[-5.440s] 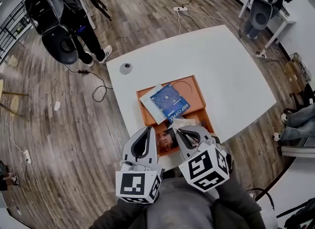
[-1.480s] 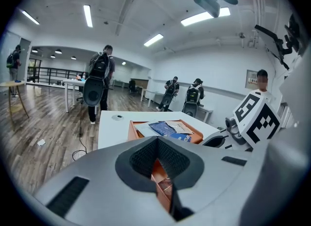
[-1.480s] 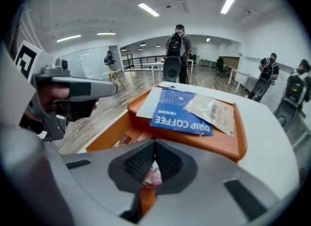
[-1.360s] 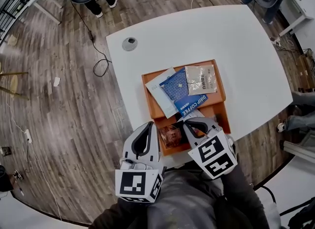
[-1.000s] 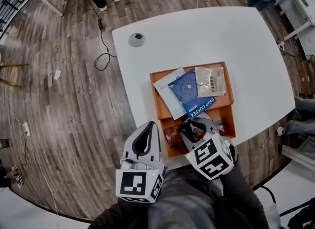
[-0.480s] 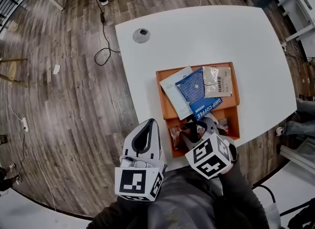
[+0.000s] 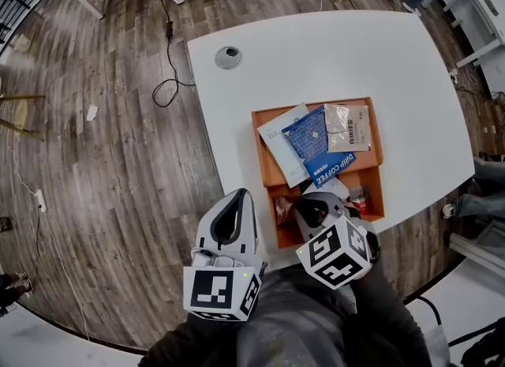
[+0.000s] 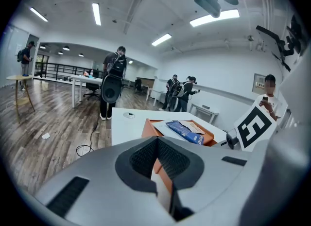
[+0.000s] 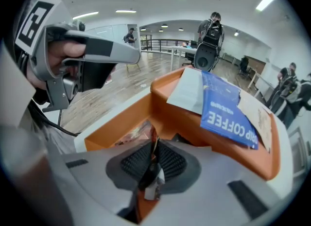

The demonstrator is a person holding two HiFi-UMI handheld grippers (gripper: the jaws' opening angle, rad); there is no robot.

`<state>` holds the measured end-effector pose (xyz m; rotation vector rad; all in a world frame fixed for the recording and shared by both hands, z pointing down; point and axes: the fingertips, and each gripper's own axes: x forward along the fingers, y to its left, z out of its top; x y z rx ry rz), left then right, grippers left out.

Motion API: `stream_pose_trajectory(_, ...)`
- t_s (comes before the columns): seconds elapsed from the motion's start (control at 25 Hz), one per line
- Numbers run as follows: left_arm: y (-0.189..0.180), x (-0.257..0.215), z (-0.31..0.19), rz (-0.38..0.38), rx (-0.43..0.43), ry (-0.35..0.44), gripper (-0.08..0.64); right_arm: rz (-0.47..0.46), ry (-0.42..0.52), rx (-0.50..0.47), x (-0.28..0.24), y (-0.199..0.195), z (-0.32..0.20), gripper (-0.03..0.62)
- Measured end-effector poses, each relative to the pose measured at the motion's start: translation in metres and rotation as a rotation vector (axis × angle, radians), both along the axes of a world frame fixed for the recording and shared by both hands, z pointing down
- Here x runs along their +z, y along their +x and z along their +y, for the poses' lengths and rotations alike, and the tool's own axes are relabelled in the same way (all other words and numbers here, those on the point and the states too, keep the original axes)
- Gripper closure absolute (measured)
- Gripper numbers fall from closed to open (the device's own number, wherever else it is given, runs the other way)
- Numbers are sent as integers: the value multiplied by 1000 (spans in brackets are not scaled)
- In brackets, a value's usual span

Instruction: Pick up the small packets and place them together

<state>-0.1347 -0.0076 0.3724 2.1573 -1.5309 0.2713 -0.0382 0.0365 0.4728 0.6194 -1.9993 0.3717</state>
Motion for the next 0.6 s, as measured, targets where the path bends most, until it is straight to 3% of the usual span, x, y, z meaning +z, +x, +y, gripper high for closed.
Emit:
stream_pose_trajectory(0.4, 7, -33, 13, 6, 10, 81, 565, -136, 124, 4, -78, -13, 6, 554)
stream_pose_trajectory(0.6, 14, -57, 15, 14, 15, 144, 565, -156, 205, 15, -114, -8, 3, 554)
